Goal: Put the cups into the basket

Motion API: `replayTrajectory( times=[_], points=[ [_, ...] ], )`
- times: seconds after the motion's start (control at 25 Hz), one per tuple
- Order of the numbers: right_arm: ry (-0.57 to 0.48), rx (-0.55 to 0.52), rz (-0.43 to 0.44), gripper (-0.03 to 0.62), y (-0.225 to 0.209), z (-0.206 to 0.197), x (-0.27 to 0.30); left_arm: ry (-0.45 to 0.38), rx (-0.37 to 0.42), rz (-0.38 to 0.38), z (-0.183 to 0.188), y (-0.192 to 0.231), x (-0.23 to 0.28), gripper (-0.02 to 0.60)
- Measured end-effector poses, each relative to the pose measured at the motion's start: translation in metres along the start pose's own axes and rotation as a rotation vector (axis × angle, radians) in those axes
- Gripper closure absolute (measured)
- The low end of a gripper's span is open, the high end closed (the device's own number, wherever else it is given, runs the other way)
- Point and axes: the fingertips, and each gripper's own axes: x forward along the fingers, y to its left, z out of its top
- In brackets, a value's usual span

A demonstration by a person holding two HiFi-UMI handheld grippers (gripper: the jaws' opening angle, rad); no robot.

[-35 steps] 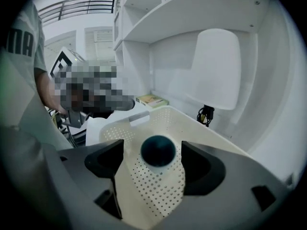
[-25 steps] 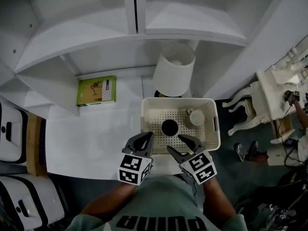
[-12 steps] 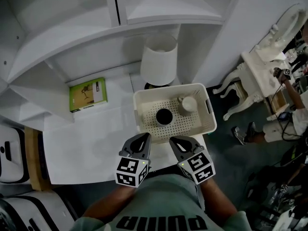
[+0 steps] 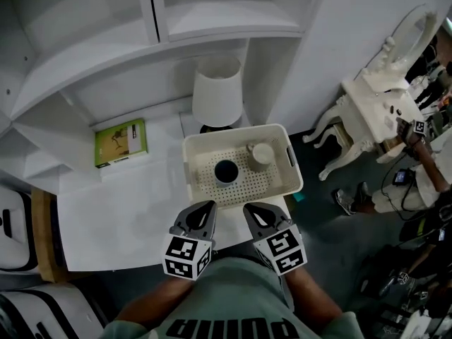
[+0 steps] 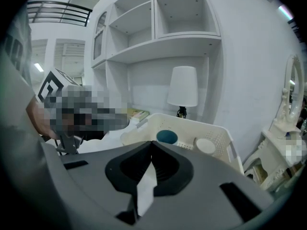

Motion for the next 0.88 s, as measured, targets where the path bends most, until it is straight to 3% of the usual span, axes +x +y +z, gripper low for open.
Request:
replayTrajectory(
  times=[0.52, 0.88],
  points=[
    [-0.044, -0.038, -0.008, 0.577, -0.015, -0.026, -0.067, -0.010, 0.016, 0.036, -0.003, -0.076, 0.000, 0.575],
    [-0.097, -0.028, 0.039, 0.577, -0.008, -0.051, -0.098, -0.009, 0.004, 0.138, -0.029, -0.108, -0.028, 0.575]
  ],
)
